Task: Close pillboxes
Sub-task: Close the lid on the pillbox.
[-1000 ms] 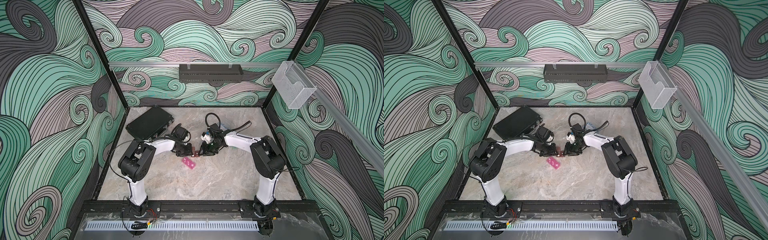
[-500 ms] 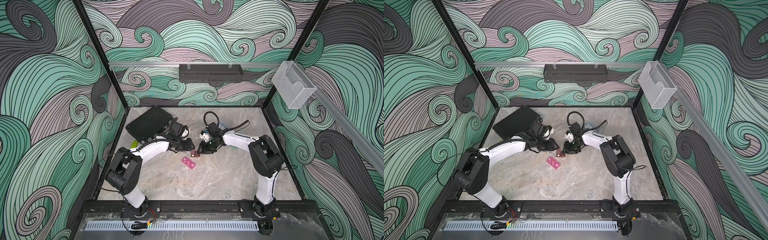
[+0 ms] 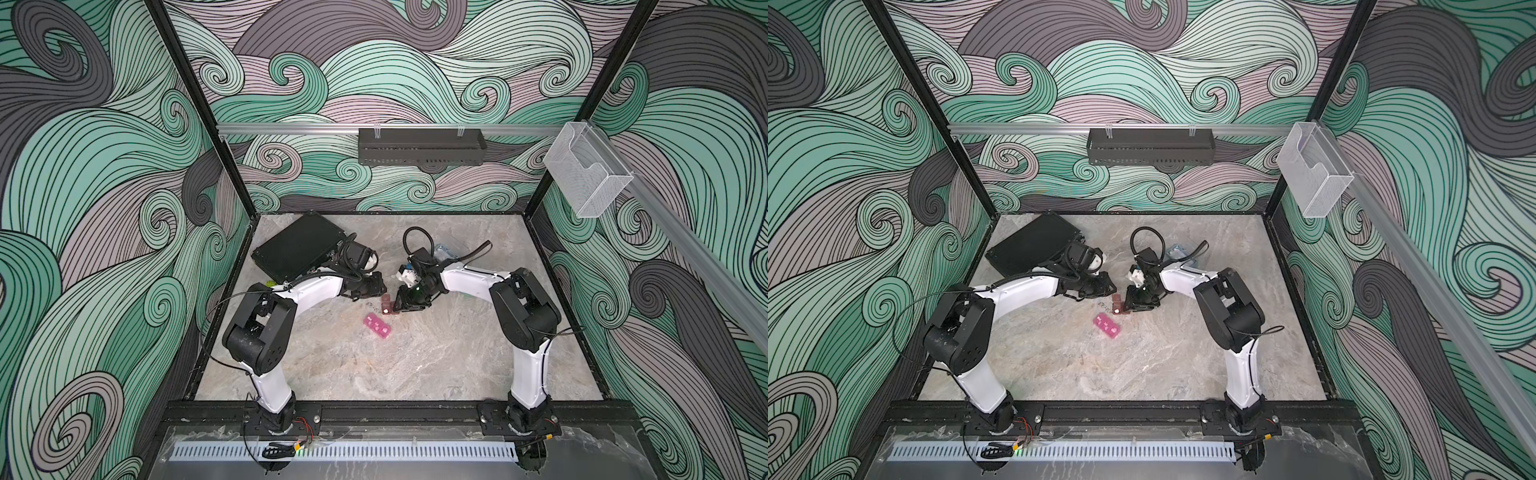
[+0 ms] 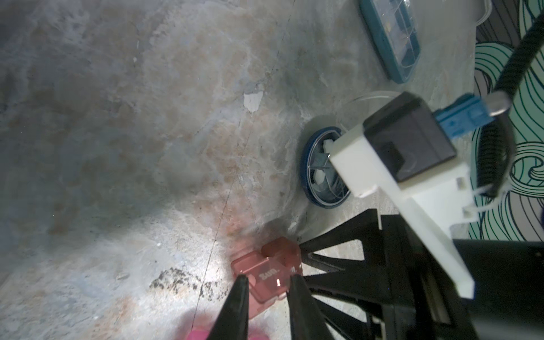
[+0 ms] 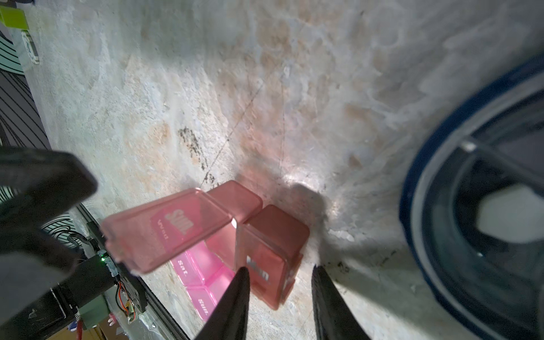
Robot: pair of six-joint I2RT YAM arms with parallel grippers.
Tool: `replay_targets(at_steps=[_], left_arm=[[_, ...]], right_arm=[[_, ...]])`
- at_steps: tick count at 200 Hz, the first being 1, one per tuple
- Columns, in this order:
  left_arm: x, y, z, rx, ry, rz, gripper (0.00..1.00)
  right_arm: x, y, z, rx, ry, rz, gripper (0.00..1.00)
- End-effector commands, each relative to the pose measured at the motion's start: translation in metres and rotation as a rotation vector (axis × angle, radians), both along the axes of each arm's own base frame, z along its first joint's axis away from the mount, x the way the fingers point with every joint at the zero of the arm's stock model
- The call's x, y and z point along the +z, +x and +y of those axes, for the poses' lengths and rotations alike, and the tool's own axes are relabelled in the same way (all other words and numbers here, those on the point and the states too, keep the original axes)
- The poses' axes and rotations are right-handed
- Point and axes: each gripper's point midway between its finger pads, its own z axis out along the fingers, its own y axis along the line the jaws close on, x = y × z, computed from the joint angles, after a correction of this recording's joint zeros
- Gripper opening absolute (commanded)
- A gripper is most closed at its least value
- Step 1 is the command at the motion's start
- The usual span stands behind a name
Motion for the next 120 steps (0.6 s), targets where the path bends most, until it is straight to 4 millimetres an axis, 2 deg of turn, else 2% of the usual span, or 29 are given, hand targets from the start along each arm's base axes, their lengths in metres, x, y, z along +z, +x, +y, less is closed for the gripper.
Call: replay_targets(at_steps=[1, 120], left_arm=[[0.005, 0.013, -0.004, 0.016, -0.012, -0.021, 0.25], [-0.026, -0.029, -0.004, -0.027, 0.010, 0.057, 0.23]], right_arm=[[-0.005, 0.002, -0.002, 0.009, -0.035, -0.011, 0.37], [-0.011, 0.002, -0.004, -0.011, -0.062, 0.003, 0.34]])
